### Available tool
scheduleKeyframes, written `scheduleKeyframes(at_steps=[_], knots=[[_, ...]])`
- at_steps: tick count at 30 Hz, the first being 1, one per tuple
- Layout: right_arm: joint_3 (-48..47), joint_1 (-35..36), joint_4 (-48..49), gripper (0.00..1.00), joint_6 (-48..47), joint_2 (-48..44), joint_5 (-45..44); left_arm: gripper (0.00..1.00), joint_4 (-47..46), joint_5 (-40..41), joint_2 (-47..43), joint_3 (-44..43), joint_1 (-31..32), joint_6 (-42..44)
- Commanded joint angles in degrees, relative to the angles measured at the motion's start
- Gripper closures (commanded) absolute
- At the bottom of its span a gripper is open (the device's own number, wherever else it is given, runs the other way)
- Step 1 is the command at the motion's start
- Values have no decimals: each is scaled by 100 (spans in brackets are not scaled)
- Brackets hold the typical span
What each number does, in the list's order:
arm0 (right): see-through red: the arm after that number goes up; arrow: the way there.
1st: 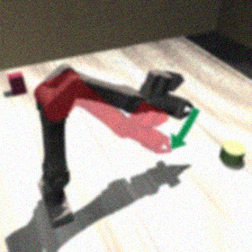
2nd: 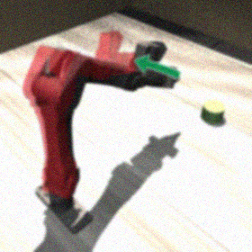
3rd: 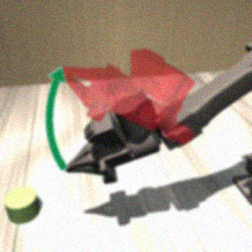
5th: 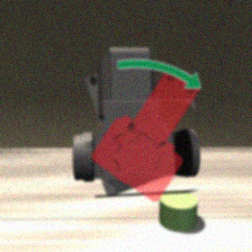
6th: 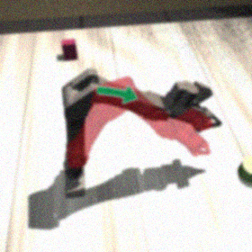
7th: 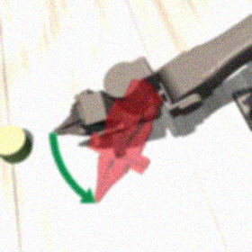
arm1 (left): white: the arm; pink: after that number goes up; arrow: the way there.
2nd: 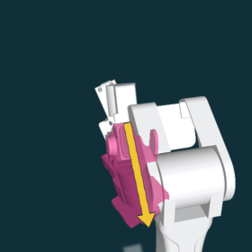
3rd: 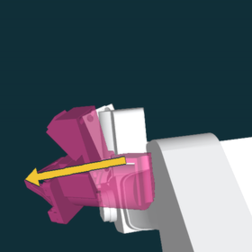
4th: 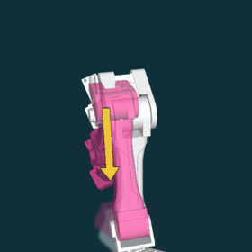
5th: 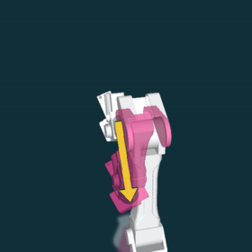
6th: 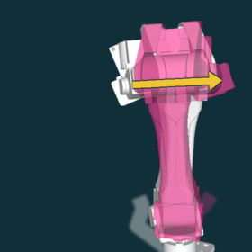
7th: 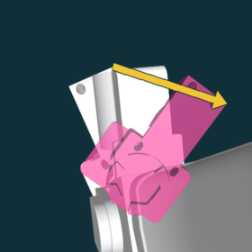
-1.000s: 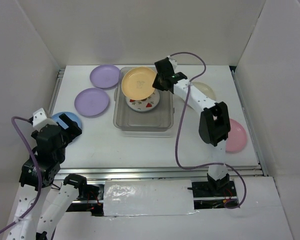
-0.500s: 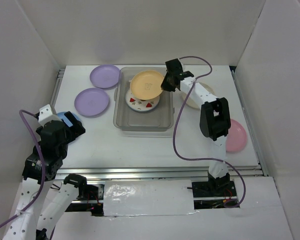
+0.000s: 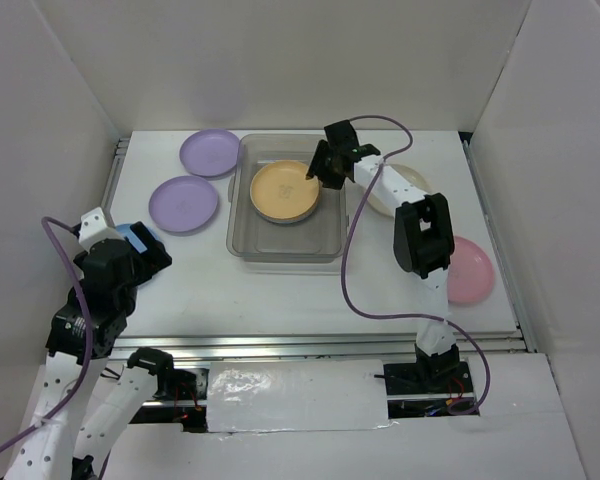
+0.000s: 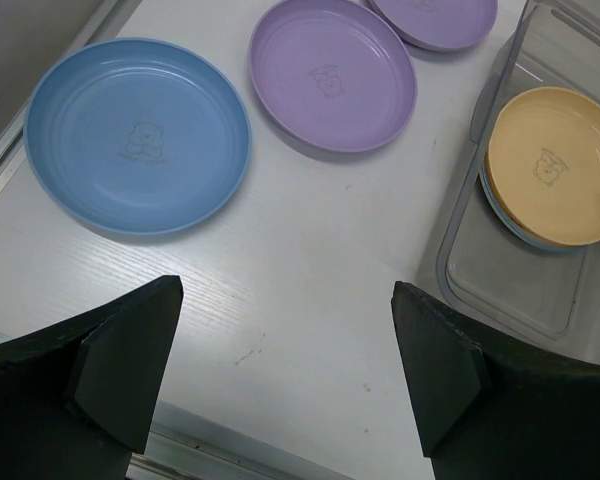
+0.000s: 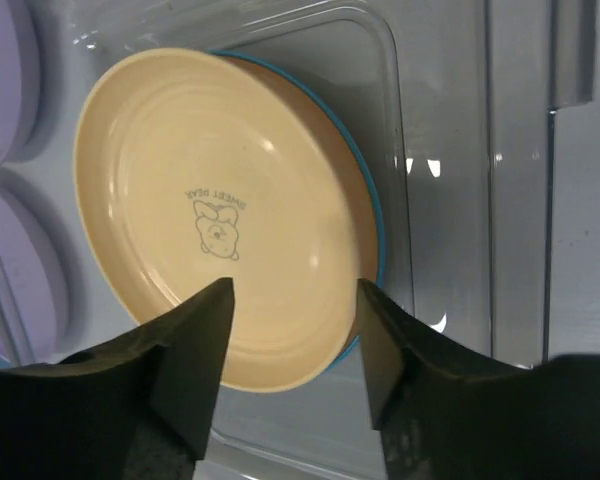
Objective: Place the plates into the plastic bin on the countertop
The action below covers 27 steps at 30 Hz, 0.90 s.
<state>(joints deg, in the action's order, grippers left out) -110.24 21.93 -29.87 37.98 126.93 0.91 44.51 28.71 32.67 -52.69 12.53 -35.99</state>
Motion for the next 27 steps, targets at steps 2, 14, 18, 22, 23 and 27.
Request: scheduleKeyframes(at_steps=[2,14,18,22,23,27], knots=[[-226,48,148,35,25,-168,-73,1,-84,205,134,-66,-23,-31],[1369,1031,155,0,-447,-3497,-787,1,799,181,1760,-507,-610,-2799],[2566,1348,569,0,-633,-4913,74,1,524,-874,2560,-58,-2565,-2958],[3516,1436,947,0,-704,-5696,717,1,-143,-1226,2613,416,-3616,-2862],[3840,1445,1104,0,-678,-5906,874,1,-292,-1332,2787,582,-3809,-2809],[4536,1384,1754,0,-573,-6137,1814,1,-1328,-1606,3526,1023,-4391,-2747]])
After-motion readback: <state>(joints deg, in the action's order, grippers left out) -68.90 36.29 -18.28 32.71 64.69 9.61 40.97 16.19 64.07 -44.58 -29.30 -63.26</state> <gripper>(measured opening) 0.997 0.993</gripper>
